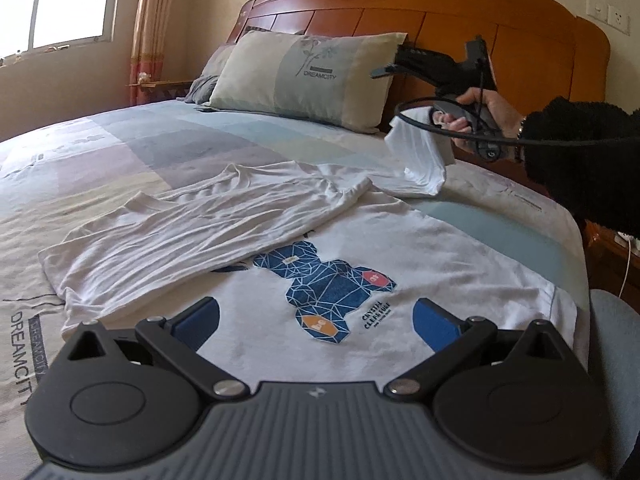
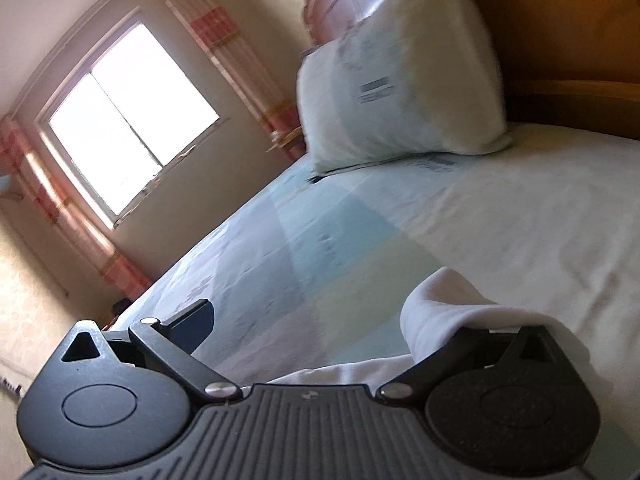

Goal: Fold clothes
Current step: 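Grasp the white sleeve cuff with the right tool, then lift the sleeve and carry it across the shirt toward the collar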

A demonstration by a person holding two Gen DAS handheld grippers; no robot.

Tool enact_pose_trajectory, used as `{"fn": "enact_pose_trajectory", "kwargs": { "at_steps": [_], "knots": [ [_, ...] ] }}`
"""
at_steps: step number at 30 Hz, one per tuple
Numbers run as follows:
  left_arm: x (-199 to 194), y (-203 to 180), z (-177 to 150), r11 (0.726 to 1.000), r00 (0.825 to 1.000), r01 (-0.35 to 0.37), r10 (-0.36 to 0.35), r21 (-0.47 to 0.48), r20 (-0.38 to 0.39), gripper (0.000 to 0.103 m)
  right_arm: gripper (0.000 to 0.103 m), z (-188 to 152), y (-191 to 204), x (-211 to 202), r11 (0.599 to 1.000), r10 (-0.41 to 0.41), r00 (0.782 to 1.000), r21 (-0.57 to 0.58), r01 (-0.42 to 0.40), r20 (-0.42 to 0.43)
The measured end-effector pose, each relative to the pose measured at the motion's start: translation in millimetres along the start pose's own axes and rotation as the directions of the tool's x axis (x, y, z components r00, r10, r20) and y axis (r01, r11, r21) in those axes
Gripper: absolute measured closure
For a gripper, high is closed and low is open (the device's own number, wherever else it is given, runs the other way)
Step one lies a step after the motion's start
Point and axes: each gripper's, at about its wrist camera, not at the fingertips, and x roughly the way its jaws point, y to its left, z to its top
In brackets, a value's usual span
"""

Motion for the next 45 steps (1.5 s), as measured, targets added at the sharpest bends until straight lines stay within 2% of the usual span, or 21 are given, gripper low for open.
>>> {"fn": "enact_pose_trajectory", "kwargs": {
  "at_steps": [16, 27, 37, 45],
  "knots": [
    [1.9, 0.7, -8.8, 0.999, 0.997, -0.021, 0.025, 0.05, -0.079, 0.001, 0.0, -9.6, 105.9, 46.3, 0.976, 0.14, 0.982, -0.15, -0.158, -0.126],
    [-7.1, 6.5, -5.5, 0.998, 0.997, -0.044, 0.046, 0.036, -0.06, 0.001, 0.0, -33.2, 151.2, 67.3, 0.951, 0.185, 0.959, -0.206, -0.23, -0.213],
    [-7.3, 6.4, -8.1, 0.999, 0.997, -0.029, 0.031, 0.04, -0.069, 0.001, 0.0, -49.0, 197.2, 76.7, 0.918, 0.239, 0.932, -0.251, -0.309, -0.273],
    [-12.1, 8.5, -8.0, 0.999, 0.998, -0.032, 0.034, 0.03, -0.053, 0.001, 0.0, -68.1, 236.5, 79.3, 0.877, 0.286, 0.897, -0.286, -0.387, -0.337]
  ]
}}
